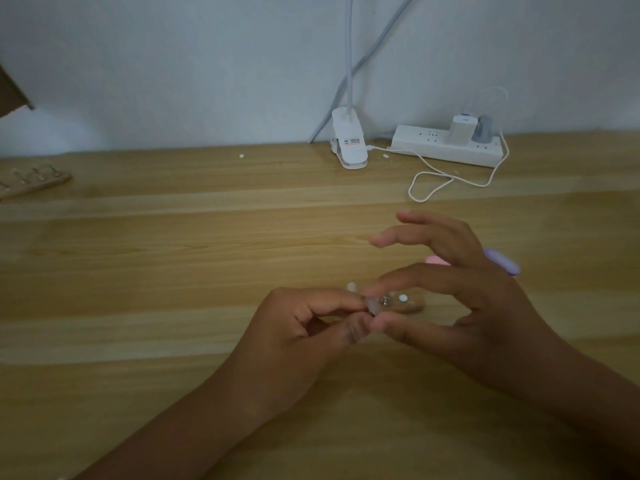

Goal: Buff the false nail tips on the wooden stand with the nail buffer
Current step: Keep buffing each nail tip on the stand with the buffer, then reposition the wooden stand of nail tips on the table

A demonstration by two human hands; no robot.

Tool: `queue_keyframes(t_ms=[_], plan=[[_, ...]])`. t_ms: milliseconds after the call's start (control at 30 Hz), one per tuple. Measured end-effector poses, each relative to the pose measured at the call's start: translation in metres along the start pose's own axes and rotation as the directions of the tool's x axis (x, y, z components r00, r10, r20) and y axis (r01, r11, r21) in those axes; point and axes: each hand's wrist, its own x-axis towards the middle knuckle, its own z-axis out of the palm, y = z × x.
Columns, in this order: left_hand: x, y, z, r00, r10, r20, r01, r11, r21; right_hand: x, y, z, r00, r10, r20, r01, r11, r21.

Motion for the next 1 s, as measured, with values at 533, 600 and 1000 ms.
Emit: queue_keyframes(t_ms=[533, 600, 1000], plan=[[0.005, -0.016, -0.028, 0.990, -0.027, -0.137, 0.120, 0.674, 0.729, 0.001, 0.060, -0.017, 0.979, 0.189, 0.077, -0.182, 0.979, -0.088], [0.007, -0.018, -0.026, 0.990, -0.028, -0.138, 0.120, 0.679, 0.724, 0.001, 0.063, -0.020, 0.972, 0.201, 0.119, -0.193, 0.979, -0.071], [0.068, 0.014, -0.029, 0.982, 0.130, -0.138, 0.000, 0.728, 0.686, 0.016, 0.069, -0.062, 0.975, 0.212, 0.066, -0.198, 0.965, -0.171]])
